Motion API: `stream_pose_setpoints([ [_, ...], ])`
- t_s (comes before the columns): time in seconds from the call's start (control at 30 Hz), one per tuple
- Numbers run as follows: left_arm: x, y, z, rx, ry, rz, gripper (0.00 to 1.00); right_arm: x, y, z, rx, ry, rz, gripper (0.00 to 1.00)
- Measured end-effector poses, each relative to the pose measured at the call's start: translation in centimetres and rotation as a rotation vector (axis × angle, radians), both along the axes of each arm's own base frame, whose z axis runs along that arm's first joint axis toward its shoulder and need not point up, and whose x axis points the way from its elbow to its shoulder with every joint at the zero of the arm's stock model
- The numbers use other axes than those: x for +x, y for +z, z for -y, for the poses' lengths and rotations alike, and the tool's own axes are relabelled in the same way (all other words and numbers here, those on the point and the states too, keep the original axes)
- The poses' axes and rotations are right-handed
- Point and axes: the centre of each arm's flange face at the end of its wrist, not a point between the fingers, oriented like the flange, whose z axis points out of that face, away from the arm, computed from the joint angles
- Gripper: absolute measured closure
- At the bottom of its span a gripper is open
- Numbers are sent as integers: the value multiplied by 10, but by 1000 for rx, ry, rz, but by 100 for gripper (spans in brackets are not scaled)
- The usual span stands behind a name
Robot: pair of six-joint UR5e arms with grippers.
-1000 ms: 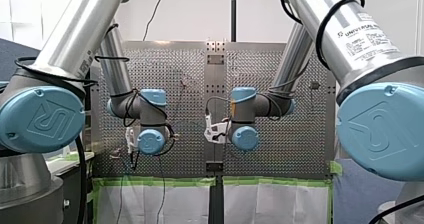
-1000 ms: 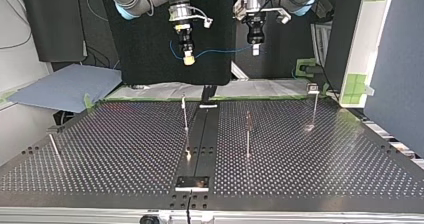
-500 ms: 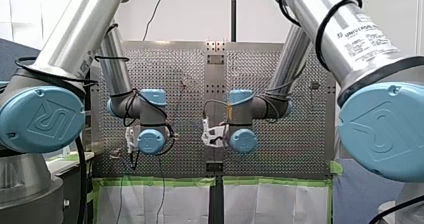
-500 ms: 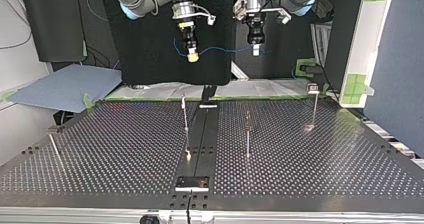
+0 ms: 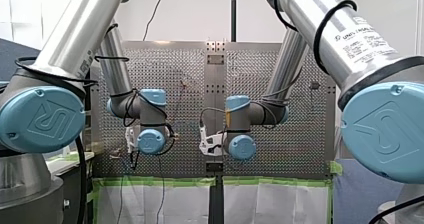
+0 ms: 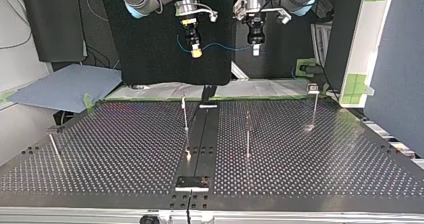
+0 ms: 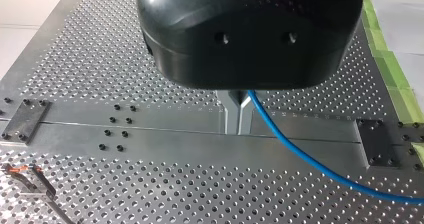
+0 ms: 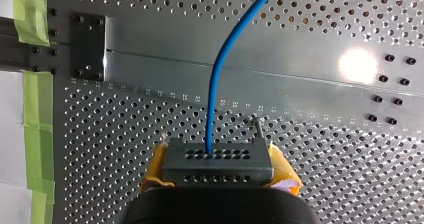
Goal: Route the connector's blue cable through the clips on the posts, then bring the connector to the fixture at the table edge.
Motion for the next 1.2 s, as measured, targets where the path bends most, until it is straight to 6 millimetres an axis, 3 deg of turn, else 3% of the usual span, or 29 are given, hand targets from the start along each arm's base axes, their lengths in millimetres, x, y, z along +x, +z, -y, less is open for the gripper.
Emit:
stream_pose_setpoints([
  [0.13,-3,1,-2,10,7,-6,98,0,0,0,0,0,0,100],
  [0.73,-60,23,-40,141,45,-37,98,0,0,0,0,0,0,100],
  [1.0,-58,38,-40,118,47,7,98,-1,2,2,1,-7,4,100],
  [1.2,-41,37,-29,124,22,11,98,-1,28,21,6,-45,57,100],
])
